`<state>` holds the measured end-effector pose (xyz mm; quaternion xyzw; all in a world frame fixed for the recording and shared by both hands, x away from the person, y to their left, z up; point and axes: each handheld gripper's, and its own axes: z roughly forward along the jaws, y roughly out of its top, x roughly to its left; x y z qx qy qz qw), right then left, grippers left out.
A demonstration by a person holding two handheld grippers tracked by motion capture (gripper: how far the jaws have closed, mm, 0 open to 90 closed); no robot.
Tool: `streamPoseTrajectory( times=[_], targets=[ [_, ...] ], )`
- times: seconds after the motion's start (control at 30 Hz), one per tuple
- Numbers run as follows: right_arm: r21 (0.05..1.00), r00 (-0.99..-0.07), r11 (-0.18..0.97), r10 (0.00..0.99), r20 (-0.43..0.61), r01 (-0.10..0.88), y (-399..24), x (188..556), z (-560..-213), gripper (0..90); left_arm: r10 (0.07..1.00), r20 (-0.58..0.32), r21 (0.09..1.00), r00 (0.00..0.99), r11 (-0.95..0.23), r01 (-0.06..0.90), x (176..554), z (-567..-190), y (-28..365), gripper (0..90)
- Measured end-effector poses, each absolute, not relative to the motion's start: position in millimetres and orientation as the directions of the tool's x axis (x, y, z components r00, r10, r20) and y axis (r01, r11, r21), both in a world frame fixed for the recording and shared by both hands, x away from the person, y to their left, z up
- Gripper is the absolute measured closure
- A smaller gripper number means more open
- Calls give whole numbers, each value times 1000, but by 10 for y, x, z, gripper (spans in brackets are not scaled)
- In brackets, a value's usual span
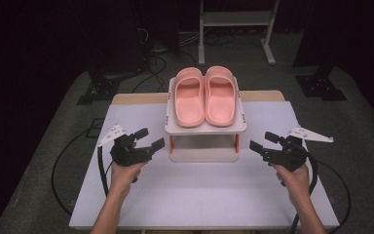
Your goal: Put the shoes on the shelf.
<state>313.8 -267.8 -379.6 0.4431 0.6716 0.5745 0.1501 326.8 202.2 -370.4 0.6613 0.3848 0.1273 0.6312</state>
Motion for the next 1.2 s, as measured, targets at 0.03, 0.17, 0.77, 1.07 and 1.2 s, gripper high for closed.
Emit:
streamPoseTrajectory(
  times=[0.03, 0.17, 0.77, 1.07, 1.2],
  targets=[
    [902, -560, -56, 767, 314, 428, -2684, 3132, -3805, 167, 670, -317, 933, 671, 93, 348, 3268, -3704, 2022, 82],
    [903, -557, -51, 771, 308, 427, -2696, 3108, -3836, 167, 665, -324, 930, 673, 95, 354, 3240, -3733, 2028, 82],
    [891, -540, -64, 775, 328, 449, -2791, 2990, -4019, 167, 662, -327, 929, 674, 93, 359, 3140, -3860, 2040, 82],
    [884, -527, -65, 781, 333, 462, -2851, 2924, -4118, 167, 664, -321, 928, 675, 76, 365, 3097, -3950, 2056, 82],
    [882, -521, -71, 783, 339, 467, -2875, 2893, -4149, 167, 666, -320, 928, 674, 77, 365, 3078, -3992, 2073, 82]
  ],
)
